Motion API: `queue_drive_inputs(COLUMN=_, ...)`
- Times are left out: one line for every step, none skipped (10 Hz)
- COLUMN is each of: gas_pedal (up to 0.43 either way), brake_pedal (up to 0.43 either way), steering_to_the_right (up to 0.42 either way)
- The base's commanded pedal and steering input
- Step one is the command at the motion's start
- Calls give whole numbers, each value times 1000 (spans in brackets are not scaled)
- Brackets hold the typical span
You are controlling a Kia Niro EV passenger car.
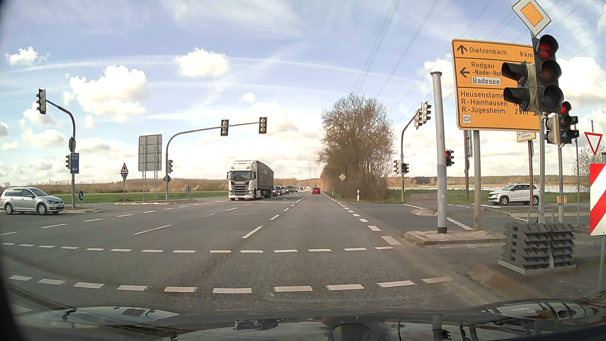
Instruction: Follow the waypoints while adhering to traffic rules and regulations
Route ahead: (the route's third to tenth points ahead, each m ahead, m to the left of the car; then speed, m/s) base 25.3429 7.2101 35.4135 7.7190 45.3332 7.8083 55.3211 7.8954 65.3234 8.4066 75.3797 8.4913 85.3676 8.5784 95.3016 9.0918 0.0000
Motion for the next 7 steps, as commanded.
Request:
queue_drive_inputs(gas_pedal=0, brake_pedal=305, steering_to_the_right=-4)
queue_drive_inputs(gas_pedal=0, brake_pedal=305, steering_to_the_right=-4)
queue_drive_inputs(gas_pedal=0, brake_pedal=305, steering_to_the_right=-4)
queue_drive_inputs(gas_pedal=0, brake_pedal=305, steering_to_the_right=-4)
queue_drive_inputs(gas_pedal=0, brake_pedal=305, steering_to_the_right=-4)
queue_drive_inputs(gas_pedal=0, brake_pedal=305, steering_to_the_right=-4)
queue_drive_inputs(gas_pedal=0, brake_pedal=305, steering_to_the_right=-4)
